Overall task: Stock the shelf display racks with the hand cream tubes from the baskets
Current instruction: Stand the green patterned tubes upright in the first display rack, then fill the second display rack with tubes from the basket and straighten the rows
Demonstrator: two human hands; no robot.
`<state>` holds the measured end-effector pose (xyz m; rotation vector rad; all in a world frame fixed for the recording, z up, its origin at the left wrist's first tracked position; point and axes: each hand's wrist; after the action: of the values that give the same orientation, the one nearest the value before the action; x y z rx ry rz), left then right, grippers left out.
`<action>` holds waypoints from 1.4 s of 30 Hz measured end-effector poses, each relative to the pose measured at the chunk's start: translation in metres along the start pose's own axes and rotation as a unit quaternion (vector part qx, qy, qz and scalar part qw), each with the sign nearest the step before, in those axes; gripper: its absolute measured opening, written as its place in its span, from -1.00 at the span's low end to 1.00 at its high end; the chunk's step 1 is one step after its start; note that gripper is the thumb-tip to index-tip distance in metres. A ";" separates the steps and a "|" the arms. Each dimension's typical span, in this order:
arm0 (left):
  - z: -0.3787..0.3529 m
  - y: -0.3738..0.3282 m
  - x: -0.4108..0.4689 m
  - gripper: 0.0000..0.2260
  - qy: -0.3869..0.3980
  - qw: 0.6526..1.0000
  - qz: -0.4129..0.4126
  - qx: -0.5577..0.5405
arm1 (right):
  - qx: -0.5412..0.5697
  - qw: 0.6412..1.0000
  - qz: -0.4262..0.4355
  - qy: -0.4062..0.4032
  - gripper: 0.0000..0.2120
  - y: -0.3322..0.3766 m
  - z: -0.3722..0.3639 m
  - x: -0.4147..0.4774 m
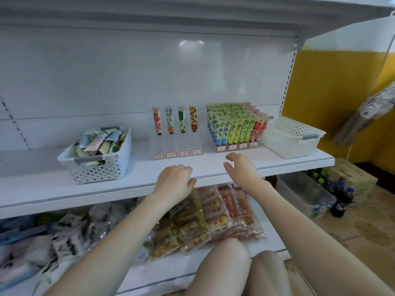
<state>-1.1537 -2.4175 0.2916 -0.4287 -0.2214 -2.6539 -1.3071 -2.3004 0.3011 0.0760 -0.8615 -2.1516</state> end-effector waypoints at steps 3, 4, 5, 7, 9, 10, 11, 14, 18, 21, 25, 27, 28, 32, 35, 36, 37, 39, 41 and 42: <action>0.004 0.017 -0.016 -0.67 -0.005 1.000 0.015 0.004 | -0.005 1.000 0.016 0.012 -0.63 0.022 -0.013 -0.003; 0.006 0.023 -0.021 -0.67 -0.007 1.000 0.021 0.006 | -0.005 1.000 0.021 0.015 -0.63 0.030 -0.017 -0.003; 0.009 0.029 -0.027 -0.67 -0.009 1.000 0.027 0.009 | -0.005 0.999 0.028 0.018 -0.63 0.038 -0.021 -0.003; 0.014 0.043 -0.036 -0.66 -0.018 0.999 0.043 0.015 | -0.007 0.999 0.046 0.021 -0.64 0.056 -0.030 -0.001; 0.021 0.060 -0.044 -0.66 -0.030 0.997 0.064 0.020 | -0.004 0.998 0.063 0.028 -0.66 0.077 -0.039 0.004; 0.024 0.068 -0.048 -0.66 -0.035 0.996 0.076 0.021 | -0.002 0.997 0.067 0.034 -0.66 0.088 -0.044 0.006; 0.027 0.078 -0.052 -0.66 -0.039 0.995 0.086 0.023 | -0.003 0.996 0.071 0.044 -0.67 0.100 -0.049 0.009; 0.033 0.104 -0.062 -0.67 -0.046 0.992 0.115 0.032 | -0.014 0.993 0.097 0.066 -0.65 0.133 -0.064 0.018; 0.035 0.133 -0.070 -0.70 -0.047 0.987 0.145 0.056 | -0.008 0.988 0.126 0.088 -0.63 0.159 -0.078 0.031; 0.038 0.151 -0.071 -0.72 -0.039 0.983 0.165 0.067 | -0.003 0.985 0.136 0.102 -0.64 0.168 -0.087 0.044; 0.041 0.178 -0.062 -0.73 -0.061 0.975 0.211 0.043 | 0.024 0.984 0.141 0.107 -0.77 0.180 -0.100 0.067; 0.045 0.191 -0.051 -0.71 -0.070 0.969 0.233 0.037 | 0.033 0.984 0.139 0.107 -0.80 0.189 -0.107 0.083; 0.045 0.197 -0.043 -0.71 -0.067 0.967 0.241 0.044 | 0.037 0.984 0.136 0.111 -0.79 0.193 -0.110 0.092; 0.034 0.230 -0.005 -0.71 -0.050 0.953 0.293 0.052 | 0.065 0.980 0.129 0.134 -0.76 0.213 -0.126 0.128; 0.017 0.254 0.023 -0.63 -0.035 0.943 0.331 0.018 | 0.064 0.979 0.117 0.155 -0.77 0.230 -0.144 0.152; 0.014 0.259 0.030 -0.63 -0.020 0.938 0.345 0.015 | 0.053 0.978 0.116 0.165 -0.77 0.236 -0.151 0.160; 0.011 0.265 0.036 -0.62 0.001 0.935 0.354 0.021 | 0.040 0.978 0.113 0.173 -0.77 0.241 -0.158 0.167; 0.006 0.278 0.045 -0.52 0.047 0.937 0.344 0.045 | 0.010 0.977 0.111 0.183 -0.76 0.252 -0.173 0.180; 0.003 0.290 0.052 -0.46 0.084 0.939 0.330 0.052 | 0.001 0.977 0.107 0.182 -0.79 0.259 -0.188 0.190; 0.003 0.294 0.053 -0.50 0.097 0.940 0.323 0.054 | 0.000 0.979 0.102 0.178 -0.82 0.263 -0.193 0.194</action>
<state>-1.0669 -2.6998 0.3368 -0.1590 -0.1336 -2.0067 -1.2026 -2.6612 0.3541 0.3472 -0.6305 -1.8697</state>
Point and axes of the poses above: each hand's wrist, its own x-axis towards the middle knuckle, its own z-axis out of the back of the hand, y = z × x, and after that the axes turned 9 degrees about x, right-handed
